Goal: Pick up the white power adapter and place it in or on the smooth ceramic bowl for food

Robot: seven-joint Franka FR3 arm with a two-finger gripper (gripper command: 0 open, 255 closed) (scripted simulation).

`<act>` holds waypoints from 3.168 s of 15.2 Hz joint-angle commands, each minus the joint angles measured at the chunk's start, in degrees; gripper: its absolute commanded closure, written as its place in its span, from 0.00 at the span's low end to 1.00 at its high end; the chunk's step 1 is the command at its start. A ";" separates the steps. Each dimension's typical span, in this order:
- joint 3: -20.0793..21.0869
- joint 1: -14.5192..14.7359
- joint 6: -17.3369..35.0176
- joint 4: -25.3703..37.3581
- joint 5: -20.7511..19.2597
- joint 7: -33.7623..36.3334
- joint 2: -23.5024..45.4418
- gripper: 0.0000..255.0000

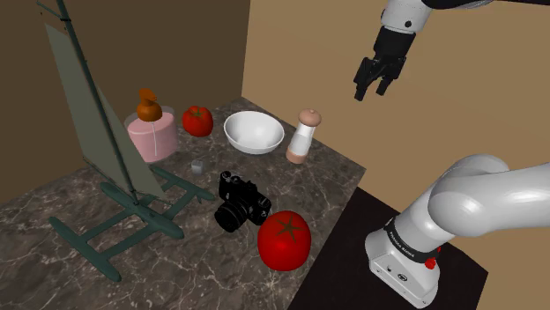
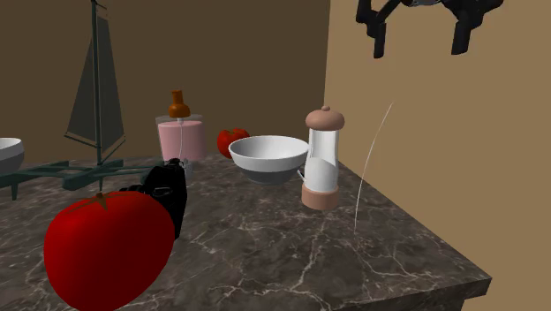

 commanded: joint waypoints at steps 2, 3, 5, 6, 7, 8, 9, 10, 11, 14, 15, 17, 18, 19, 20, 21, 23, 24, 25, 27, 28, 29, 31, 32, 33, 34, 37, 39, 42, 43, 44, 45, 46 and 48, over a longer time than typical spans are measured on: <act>1.02 0.46 1.27 -0.67 0.88 1.38 0.37 0.00; 2.04 0.94 2.57 -1.27 1.74 2.75 0.83 0.00; 4.11 1.87 5.24 -2.25 3.41 5.46 2.02 0.00; 5.15 2.34 6.61 -2.62 4.21 6.81 2.75 0.00; 6.21 2.78 8.01 -2.91 4.99 8.13 3.56 0.00; 7.25 3.24 9.42 -3.13 5.72 9.46 4.47 0.00; 8.30 3.68 10.85 -3.26 6.42 10.79 5.45 0.00; 9.35 4.09 12.28 -3.32 7.08 12.10 6.52 0.00; 10.41 4.47 13.73 -3.29 7.69 13.41 7.67 0.00; 13.57 5.50 18.06 -2.71 9.17 17.36 11.58 0.00; 14.62 5.78 19.49 -2.36 9.53 18.69 13.02 0.00; 16.72 6.25 22.31 -1.41 10.01 21.39 16.10 0.00; 17.74 6.45 23.68 -0.81 10.11 22.78 17.74 0.00; 18.78 6.60 25.03 -0.14 10.12 24.19 19.42 0.00; 19.79 6.73 26.34 0.62 10.02 25.63 21.16 0.00; 20.78 6.85 27.62 1.45 9.80 27.11 22.96 0.00; 22.74 6.98 30.04 3.34 9.00 30.20 26.68 0.00; 23.70 7.02 31.17 4.40 8.41 31.81 28.62 0.00; 24.61 7.06 32.25 5.54 7.68 33.48 30.60 0.00; 26.26 7.22 34.20 8.04 5.78 36.99 34.69 0.00; 27.02 7.33 35.06 9.40 4.63 38.82 36.80 0.00; 27.69 7.50 35.83 10.85 3.35 40.70 38.94 0.00; 28.77 8.03 37.11 13.98 0.45 44.56 43.33 0.00; 29.11 8.47 37.60 15.67 -1.12 46.50 45.56 0.00; 29.31 9.04 37.99 17.45 -2.74 48.43 47.80 0.00; 29.43 9.67 38.28 19.31 -4.37 50.32 50.05 0.00; 29.10 12.21 38.58 25.40 -9.09 55.57 56.77 0.00; 28.65 13.38 38.52 27.65 -10.49 57.11 59.01 0.00; 28.15 13.74 40.26 27.26 -11.57 57.81 60.56 0.00; 27.98 13.86 40.83 27.16 -11.94 58.05 61.09 0.00; 27.80 13.99 41.39 27.07 -12.32 58.29 61.63 0.00; 27.62 14.12 41.95 27.00 -12.70 58.53 62.17 0.00; 27.31 14.33 42.82 26.91 -13.30 58.92 63.05 0.00; 27.31 14.34 42.82 26.90 -13.29 58.92 63.04 0.00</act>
